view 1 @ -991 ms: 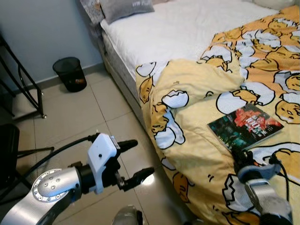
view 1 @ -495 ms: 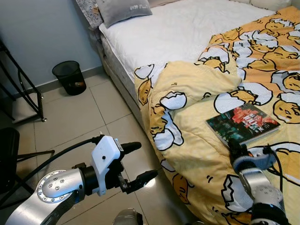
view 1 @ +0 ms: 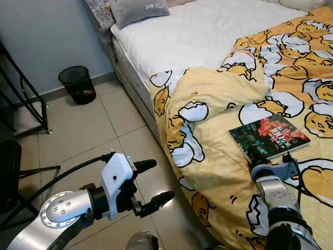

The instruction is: Clean up the room

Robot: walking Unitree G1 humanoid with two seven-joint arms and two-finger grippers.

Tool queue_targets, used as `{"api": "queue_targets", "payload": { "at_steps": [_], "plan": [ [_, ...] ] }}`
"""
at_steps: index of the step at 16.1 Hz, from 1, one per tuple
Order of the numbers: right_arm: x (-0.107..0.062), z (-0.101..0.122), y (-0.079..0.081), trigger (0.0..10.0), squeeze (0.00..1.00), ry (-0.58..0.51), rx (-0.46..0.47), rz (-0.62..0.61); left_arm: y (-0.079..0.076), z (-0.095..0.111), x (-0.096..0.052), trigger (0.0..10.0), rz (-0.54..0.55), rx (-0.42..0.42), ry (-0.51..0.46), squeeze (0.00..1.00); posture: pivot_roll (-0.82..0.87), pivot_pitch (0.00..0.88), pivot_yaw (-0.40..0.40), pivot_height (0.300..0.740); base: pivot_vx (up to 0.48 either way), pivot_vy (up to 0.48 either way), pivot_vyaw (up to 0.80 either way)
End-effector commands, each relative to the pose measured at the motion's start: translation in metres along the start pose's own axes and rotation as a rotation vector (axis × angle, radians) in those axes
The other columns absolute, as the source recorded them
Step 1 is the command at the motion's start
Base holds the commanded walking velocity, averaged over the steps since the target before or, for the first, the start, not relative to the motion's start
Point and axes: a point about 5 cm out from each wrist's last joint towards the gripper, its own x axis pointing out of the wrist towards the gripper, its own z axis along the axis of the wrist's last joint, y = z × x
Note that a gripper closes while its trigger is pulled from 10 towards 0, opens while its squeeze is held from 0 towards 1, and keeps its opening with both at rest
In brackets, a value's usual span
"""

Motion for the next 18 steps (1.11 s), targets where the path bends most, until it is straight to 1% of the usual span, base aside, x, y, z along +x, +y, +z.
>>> {"api": "queue_targets", "payload": {
  "at_steps": [1, 3, 4, 5, 6, 7, 10, 11, 12, 13, 14, 18],
  "plan": [
    [0.002, 0.0, -0.001, 10.0, 0.0, -0.012, -0.009, -0.019, 0.003, -0.003, -0.002, 10.0, 0.012, 0.006, 0.022, 0.0, 0.26, 0.078, 0.058, 0.74, 0.0, 0.0, 0.0],
    [0.003, 0.0, -0.004, 10.0, 0.0, -0.02, -0.01, -0.043, 0.003, -0.003, -0.003, 10.0, 0.012, 0.006, 0.022, 0.0, 0.26, 0.078, 0.06, 0.74, 0.0, 0.0, 0.0],
    [0.004, 0.003, -0.004, 10.0, 0.0, -0.06, 0.049, -0.044, 0.003, -0.003, -0.003, 10.0, 0.012, 0.007, 0.022, 0.0, 0.26, 0.078, 0.06, 0.74, 0.0, 0.0, 0.0],
    [0.005, 0.006, 0.001, 10.0, 0.0, -0.082, 0.087, -0.015, 0.003, -0.002, -0.003, 10.0, 0.013, 0.008, 0.022, 0.0, 0.27, 0.079, 0.06, 0.74, 0.0, 0.0, 0.0],
    [0.009, 0.014, 0.017, 10.0, 0.0, -0.123, 0.153, 0.097, 0.002, -0.002, -0.004, 10.0, 0.013, 0.009, 0.022, 0.0, 0.27, 0.08, 0.061, 0.74, 0.0, 0.0, 0.0],
    [0.009, 0.016, 0.021, 10.0, 0.0, -0.133, 0.165, 0.128, 0.001, -0.001, -0.004, 10.0, 0.012, 0.009, 0.022, 0.0, 0.27, 0.081, 0.061, 0.74, 0.0, 0.0, 0.0],
    [0.011, 0.023, 0.026, 10.0, 0.0, -0.168, 0.194, 0.146, 0.001, 0.002, -0.003, 10.0, 0.009, 0.012, 0.021, 0.0, 0.27, 0.08, 0.065, 0.74, 0.0, 0.0, 0.0],
    [0.012, 0.023, 0.026, 7.3, 0.0, -0.167, 0.193, 0.144, 0.001, 0.002, -0.003, 10.0, 0.008, 0.013, 0.021, 0.0, 0.28, 0.081, 0.067, 0.74, 0.0, 0.0, 0.0],
    [0.013, 0.021, 0.028, 3.5, 0.0, -0.152, 0.178, 0.131, 0.001, 0.002, -0.003, 10.0, 0.007, 0.014, 0.022, 0.0, 0.28, 0.081, 0.068, 0.74, 0.0, 0.0, 0.0],
    [0.014, 0.018, 0.028, 0.6, 0.0, -0.135, 0.162, 0.118, 0.001, 0.003, -0.003, 10.0, 0.006, 0.015, 0.024, 0.0, 0.28, 0.081, 0.07, 0.74, 0.0, 0.0, 0.0],
    [0.015, 0.013, 0.028, 0.0, 0.0, -0.11, 0.144, 0.092, 0.002, 0.003, -0.003, 10.0, 0.006, 0.016, 0.025, 0.0, 0.28, 0.079, 0.07, 0.74, 0.0, 0.0, 0.0],
    [0.017, 0.006, 0.032, 0.0, 0.0, -0.08, 0.136, 0.093, 0.003, 0.004, -0.002, 10.0, 0.009, 0.018, 0.026, 0.0, 0.28, 0.075, 0.063, 0.74, 0.0, 0.0, 0.0]
  ]
}}
